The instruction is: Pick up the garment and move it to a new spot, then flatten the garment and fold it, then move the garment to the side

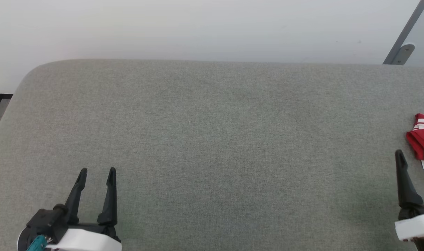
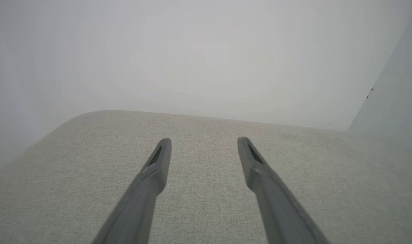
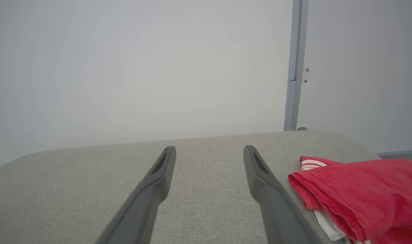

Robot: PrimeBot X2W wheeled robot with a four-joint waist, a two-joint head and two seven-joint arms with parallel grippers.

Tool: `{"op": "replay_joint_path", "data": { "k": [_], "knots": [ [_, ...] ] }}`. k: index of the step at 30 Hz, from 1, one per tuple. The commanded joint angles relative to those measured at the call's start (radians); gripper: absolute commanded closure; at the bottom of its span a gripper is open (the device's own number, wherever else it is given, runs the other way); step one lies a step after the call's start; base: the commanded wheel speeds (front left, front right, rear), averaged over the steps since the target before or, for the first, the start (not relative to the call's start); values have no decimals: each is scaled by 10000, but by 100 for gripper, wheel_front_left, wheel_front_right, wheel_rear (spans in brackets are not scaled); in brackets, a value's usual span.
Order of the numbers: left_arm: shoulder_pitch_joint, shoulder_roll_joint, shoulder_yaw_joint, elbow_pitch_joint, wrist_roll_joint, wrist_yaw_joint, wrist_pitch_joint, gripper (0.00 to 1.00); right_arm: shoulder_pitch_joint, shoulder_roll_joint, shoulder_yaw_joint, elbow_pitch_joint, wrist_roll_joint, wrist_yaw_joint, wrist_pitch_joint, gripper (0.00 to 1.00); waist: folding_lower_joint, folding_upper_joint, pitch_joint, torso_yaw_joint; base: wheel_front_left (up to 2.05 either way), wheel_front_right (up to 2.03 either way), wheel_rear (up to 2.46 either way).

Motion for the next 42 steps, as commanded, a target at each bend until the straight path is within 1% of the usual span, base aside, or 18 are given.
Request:
{"op": "replay_joint_path", "data": {
  "k": [1, 8, 15, 25, 37, 38, 42],
  "knots": [
    [205, 41, 44, -202, 66, 8, -49, 0, 267, 135, -199, -207, -53, -1, 77, 0, 0, -1, -23, 10, 0, 0, 0],
    [347, 9, 98, -515, 237, 8, -49, 0, 623, 326, -459, -613, -128, -1, 239, 0, 0, -1, 19, 41, 0, 0, 0],
    [178, 41, 67, -520, 281, 8, -49, 0, 564, 540, -491, -824, -176, -1, 318, 0, 0, -1, 93, 26, 0, 0, 0],
    [143, 110, 66, -474, 145, 8, -49, 0, 622, 569, -498, -877, -125, -1, 335, 0, 0, -1, 126, 34, 0, 0, 0],
    [154, 81, 196, -495, 221, 8, -48, 0, 549, 546, -451, -929, -137, -2, 342, 0, 0, -1, 172, -40, 0, 0, 0],
    [244, 52, 169, -487, 176, 0, 0, 100, 587, 545, -439, -905, -150, -2, 345, 100, 0, -1, 171, -42, 0, 0, 0],
    [372, -126, 110, -153, 154, 0, 29, 100, 654, 752, -316, -587, -133, -2, 352, 100, 0, -1, 168, -45, 0, 0, 0]
  ]
}}
